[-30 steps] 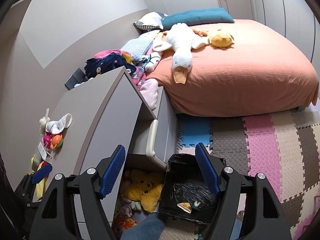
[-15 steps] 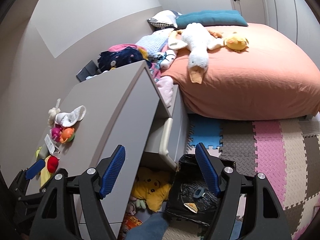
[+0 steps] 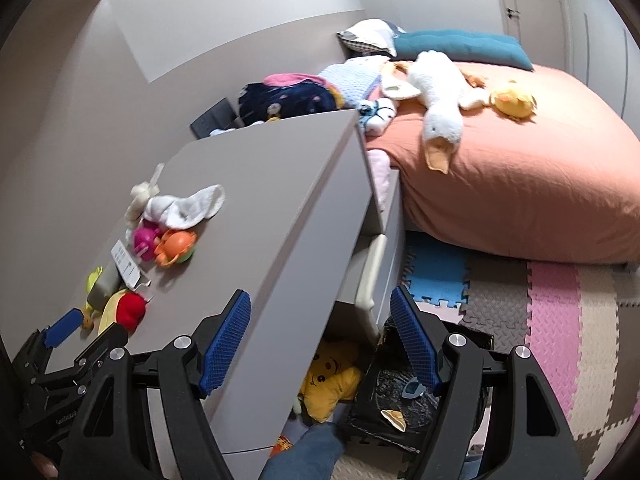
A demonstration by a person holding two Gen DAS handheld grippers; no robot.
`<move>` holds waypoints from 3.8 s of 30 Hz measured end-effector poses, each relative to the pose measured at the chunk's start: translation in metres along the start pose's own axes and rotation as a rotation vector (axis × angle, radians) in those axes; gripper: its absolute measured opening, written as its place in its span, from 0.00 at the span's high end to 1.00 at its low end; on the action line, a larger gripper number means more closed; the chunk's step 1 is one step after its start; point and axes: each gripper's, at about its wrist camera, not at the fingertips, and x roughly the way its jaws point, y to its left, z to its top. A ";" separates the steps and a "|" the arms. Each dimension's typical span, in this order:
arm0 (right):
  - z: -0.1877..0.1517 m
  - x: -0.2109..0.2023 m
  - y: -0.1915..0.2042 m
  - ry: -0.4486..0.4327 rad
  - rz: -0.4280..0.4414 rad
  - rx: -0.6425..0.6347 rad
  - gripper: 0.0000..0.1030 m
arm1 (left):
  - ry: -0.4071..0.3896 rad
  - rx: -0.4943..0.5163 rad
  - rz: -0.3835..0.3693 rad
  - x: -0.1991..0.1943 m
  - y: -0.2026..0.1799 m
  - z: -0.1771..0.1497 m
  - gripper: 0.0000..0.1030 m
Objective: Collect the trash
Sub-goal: 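Move both open tools back over the table items, then grasp the yellow paper wrapper strip with the left tool, then grasp the red heart plush with the right tool while the left tool holds the wrapper, then carry the wrapper and heart over the bin and open both tools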
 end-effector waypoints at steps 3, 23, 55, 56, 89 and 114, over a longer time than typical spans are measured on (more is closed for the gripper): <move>-0.002 0.003 0.019 0.001 0.008 -0.041 0.29 | 0.015 -0.027 0.019 0.001 0.018 -0.006 0.06; -0.017 0.022 0.106 0.024 0.084 -0.203 0.29 | 0.140 -0.137 0.064 0.041 0.079 -0.026 0.38; -0.033 0.085 0.208 0.174 0.185 -0.360 0.48 | 0.072 -0.173 0.083 0.018 0.127 -0.024 0.84; -0.033 0.087 0.209 0.175 0.183 -0.361 0.48 | 0.074 -0.177 0.085 0.019 0.128 -0.024 0.84; -0.029 0.040 0.158 0.115 0.202 -0.273 0.72 | 0.032 -0.096 0.021 0.003 0.082 -0.015 0.84; -0.014 -0.031 0.039 -0.008 0.123 -0.151 0.72 | 0.002 0.007 -0.102 -0.017 -0.036 -0.007 0.84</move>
